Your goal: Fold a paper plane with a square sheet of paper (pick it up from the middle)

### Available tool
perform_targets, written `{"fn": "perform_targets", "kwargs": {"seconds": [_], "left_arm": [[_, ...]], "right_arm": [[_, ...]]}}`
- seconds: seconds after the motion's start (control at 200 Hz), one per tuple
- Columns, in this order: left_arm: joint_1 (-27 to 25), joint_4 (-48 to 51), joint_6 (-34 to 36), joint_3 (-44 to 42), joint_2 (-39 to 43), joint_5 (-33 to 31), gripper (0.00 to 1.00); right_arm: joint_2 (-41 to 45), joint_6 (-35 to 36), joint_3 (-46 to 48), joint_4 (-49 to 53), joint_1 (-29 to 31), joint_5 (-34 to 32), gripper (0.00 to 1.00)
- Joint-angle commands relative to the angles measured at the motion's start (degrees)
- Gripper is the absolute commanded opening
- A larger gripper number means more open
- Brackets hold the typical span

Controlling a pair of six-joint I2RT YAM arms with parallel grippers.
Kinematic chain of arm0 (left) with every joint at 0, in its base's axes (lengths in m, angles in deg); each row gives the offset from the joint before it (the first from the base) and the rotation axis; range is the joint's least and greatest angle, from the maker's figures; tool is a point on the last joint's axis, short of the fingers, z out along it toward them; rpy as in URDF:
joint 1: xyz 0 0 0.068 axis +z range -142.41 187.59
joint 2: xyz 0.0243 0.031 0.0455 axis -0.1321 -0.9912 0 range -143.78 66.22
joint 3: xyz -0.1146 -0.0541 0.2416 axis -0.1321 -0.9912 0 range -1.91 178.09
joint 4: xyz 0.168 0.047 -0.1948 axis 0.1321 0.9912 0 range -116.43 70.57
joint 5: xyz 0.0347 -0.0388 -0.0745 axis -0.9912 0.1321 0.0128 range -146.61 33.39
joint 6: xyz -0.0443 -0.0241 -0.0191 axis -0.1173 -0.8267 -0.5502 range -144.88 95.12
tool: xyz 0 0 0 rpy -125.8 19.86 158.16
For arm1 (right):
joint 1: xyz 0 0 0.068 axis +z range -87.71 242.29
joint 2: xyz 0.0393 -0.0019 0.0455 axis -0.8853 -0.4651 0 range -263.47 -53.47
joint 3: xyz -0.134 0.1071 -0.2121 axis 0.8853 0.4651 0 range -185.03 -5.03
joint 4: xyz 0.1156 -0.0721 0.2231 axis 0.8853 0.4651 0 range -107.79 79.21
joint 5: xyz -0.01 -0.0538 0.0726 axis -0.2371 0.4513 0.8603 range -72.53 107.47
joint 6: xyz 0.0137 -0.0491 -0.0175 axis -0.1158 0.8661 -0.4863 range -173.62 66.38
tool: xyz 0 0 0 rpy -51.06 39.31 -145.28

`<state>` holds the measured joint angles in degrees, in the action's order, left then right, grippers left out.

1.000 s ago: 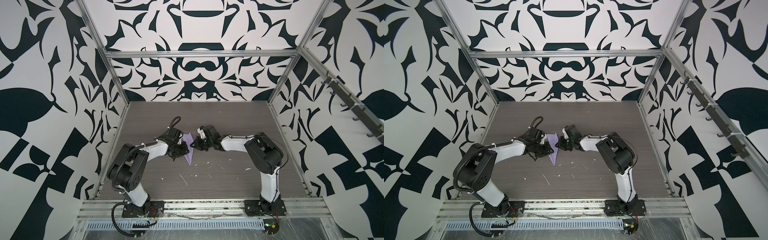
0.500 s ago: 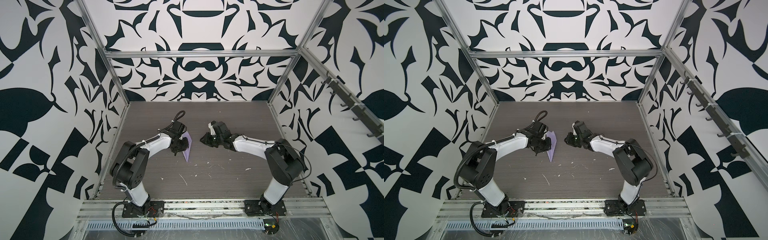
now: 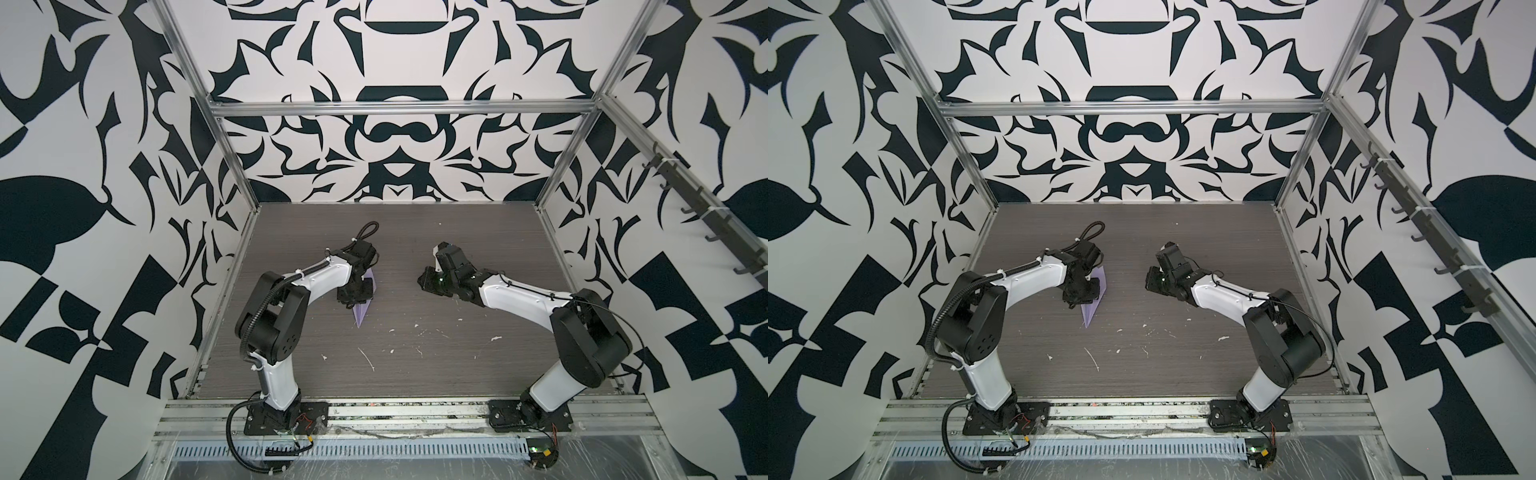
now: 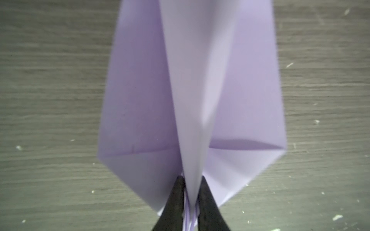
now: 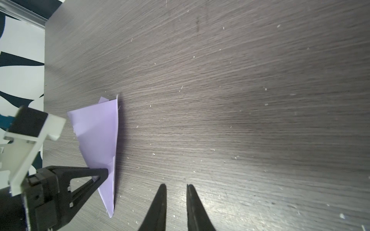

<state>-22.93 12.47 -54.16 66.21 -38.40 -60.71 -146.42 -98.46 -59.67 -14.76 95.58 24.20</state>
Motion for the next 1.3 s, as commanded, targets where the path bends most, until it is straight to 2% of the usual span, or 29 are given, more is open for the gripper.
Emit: {"fn": "perform_targets", "kwargs": {"seconds": [0.0, 0.385, 0.56, 0.77, 0.945, 1.115, 1.295], "left_arm": [[-0.24, 2.79, -0.16, 0.84, -1.49, -1.09, 0.21], [-0.5, 2.62, -1.49, 0.68, -4.66, -0.22, 0.24], [-0.77, 2.97, -2.01, 0.91, -4.43, -0.9, 0.14], [-0.85, 3.06, -2.66, 3.65, 1.3, -1.18, 0.05], [-2.99, 1.18, -5.98, 9.25, -0.41, -0.74, 0.04], [-6.39, 3.41, -9.55, 20.1, -9.92, -3.49, 0.04], [-7.62, 6.81, -10.73, 30.03, -17.41, -6.96, 0.06]], "right_arm": [[1.54, 0.67, 0.49, -0.42, 0.05, -1.27, 0.23], [1.17, 0.56, 0.15, -0.41, 0.1, -1.23, 0.23], [0.62, 0.54, -0.47, -0.4, 0.03, -0.83, 0.22], [1.99, 0.36, -0.09, -0.46, -0.2, -2.19, 0.22], [5.42, 0.11, 2.37, 0.22, -1.75, -5.05, 0.22], [9.51, 0.4, 6.1, 1.07, -4.53, -5.58, 0.22], [13.41, 1.68, 8.67, 3.39, -6.5, -5.0, 0.22]]}}
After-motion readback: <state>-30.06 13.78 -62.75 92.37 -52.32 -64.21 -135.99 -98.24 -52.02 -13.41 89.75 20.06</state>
